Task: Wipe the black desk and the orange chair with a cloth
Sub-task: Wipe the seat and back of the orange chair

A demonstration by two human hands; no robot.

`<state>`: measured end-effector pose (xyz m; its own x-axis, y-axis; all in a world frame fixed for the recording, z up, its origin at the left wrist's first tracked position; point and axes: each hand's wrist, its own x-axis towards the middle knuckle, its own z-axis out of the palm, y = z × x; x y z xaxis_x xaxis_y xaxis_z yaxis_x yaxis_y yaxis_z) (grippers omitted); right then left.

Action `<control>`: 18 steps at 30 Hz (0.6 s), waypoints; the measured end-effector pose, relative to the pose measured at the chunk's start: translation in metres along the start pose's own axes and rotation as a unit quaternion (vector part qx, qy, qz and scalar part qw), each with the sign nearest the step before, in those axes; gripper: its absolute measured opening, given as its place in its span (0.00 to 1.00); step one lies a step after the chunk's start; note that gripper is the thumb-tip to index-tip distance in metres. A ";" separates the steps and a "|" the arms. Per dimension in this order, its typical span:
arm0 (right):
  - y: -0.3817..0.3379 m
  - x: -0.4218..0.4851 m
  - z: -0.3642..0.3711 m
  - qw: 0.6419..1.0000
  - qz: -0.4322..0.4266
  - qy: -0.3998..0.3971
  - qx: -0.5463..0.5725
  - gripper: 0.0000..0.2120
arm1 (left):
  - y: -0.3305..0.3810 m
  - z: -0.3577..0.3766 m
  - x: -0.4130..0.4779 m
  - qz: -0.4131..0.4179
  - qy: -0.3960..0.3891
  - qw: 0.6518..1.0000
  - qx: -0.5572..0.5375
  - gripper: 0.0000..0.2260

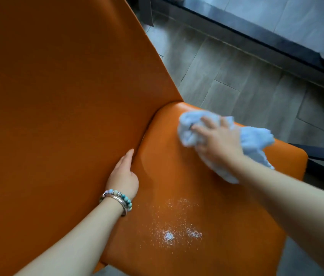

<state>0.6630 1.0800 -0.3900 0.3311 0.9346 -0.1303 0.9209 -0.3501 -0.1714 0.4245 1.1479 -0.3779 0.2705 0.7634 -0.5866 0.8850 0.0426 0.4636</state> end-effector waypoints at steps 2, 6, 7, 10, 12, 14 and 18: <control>0.003 0.009 -0.003 0.988 0.152 -0.019 -0.007 0.18 | 0.005 0.003 -0.003 0.013 -0.009 0.999 0.031 0.28; -0.040 -0.068 0.017 0.998 -0.063 -0.002 0.010 0.17 | 0.017 0.008 -0.004 0.080 -0.026 0.992 0.093 0.28; -0.042 -0.094 0.025 0.987 -0.161 -0.009 0.017 0.17 | 0.020 0.009 -0.003 0.095 -0.030 0.988 0.117 0.28; -0.016 -0.100 0.017 0.964 -0.261 -0.040 0.007 0.17 | 0.028 0.012 -0.003 0.135 -0.027 0.966 0.217 0.29; 0.006 -0.061 0.004 0.992 -0.127 0.010 -0.014 0.17 | 0.032 0.014 0.001 0.150 -0.029 0.952 0.266 0.28; 0.019 -0.025 -0.007 0.992 0.126 0.025 0.000 0.18 | 0.035 0.016 0.004 0.149 -0.058 0.946 0.282 0.26; -0.017 -0.060 0.005 0.998 0.060 0.018 0.013 0.18 | 0.033 0.024 0.002 0.138 -0.098 0.940 0.296 0.25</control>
<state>0.6269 1.0298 -0.3845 0.4463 0.8872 -0.1168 0.8687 -0.4609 -0.1816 0.4631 1.1355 -0.3793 0.5340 0.5576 -0.6355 0.8112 -0.5497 0.1994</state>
